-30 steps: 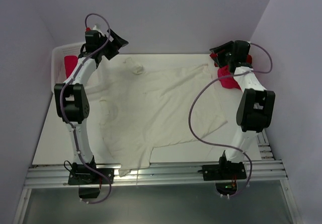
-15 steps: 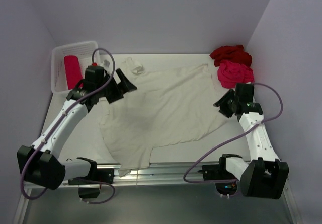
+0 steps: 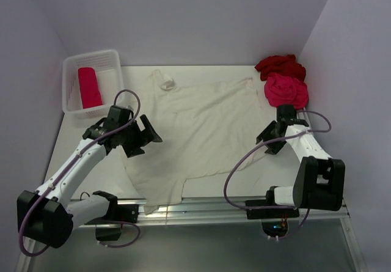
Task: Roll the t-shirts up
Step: Flatten the tshirt
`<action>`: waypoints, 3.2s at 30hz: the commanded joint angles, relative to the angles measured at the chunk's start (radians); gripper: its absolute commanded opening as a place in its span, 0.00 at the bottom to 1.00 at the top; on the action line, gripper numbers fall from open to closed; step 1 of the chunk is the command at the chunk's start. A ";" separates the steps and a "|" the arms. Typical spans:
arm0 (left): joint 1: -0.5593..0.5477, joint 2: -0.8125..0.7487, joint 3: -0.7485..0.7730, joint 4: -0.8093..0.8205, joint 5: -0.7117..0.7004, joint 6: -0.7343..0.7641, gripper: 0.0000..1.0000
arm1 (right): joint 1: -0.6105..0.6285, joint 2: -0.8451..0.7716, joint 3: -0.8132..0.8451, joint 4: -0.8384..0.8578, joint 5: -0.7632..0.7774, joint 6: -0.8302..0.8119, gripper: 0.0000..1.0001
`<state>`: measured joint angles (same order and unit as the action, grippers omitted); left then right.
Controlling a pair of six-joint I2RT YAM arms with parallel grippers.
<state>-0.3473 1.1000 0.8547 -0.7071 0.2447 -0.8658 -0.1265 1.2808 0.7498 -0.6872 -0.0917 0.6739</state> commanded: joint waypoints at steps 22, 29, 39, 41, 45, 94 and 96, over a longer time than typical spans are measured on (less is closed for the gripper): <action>0.137 0.251 0.013 0.049 -0.015 0.131 1.00 | 0.005 0.250 0.201 0.052 0.124 0.032 0.09; 0.159 0.412 0.041 0.078 -0.021 0.143 0.99 | 0.005 0.195 0.227 -0.001 0.127 0.038 0.00; 0.172 0.596 0.129 0.123 -0.038 0.151 0.99 | -0.009 0.141 0.175 -0.022 0.130 0.041 0.00; 0.172 0.639 0.152 0.135 -0.045 0.151 0.99 | -0.016 0.147 0.171 -0.008 0.127 0.042 0.00; 0.172 0.704 0.211 0.144 -0.077 0.159 0.99 | -0.048 0.184 0.192 0.018 0.118 0.039 0.00; -0.042 -0.343 -0.382 -0.032 0.033 -0.350 0.79 | -0.153 0.121 0.109 0.080 0.020 -0.045 0.00; -0.041 -0.414 -0.445 -0.012 0.056 -0.444 0.78 | -0.154 0.114 0.103 0.080 0.020 -0.040 0.00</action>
<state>-0.3939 0.7563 0.4675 -0.7834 0.2687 -1.1141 -0.2756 1.4353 0.8429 -0.5991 -0.0799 0.6441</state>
